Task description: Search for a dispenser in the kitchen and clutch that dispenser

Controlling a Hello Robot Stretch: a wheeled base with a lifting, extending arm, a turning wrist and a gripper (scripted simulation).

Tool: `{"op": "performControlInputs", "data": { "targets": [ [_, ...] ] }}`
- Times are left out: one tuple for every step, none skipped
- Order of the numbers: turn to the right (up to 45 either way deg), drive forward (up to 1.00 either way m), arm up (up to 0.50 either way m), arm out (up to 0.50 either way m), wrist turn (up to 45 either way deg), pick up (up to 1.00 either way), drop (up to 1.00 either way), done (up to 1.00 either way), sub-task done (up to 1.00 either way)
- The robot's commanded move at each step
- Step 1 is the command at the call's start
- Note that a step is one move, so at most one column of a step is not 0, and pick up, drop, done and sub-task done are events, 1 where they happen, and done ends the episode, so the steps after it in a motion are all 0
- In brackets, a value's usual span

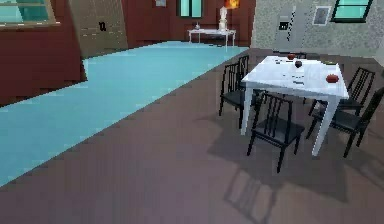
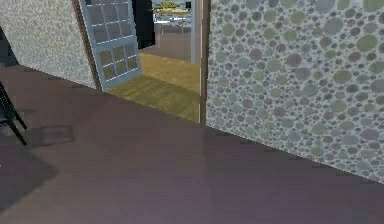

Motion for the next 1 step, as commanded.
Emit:
{"op": "performControlInputs", "data": {
  "targets": [
    [-3.0,0.00,0.00,0.00,0.0,0.00,0.00,0.00,0.00]
  ]
}}
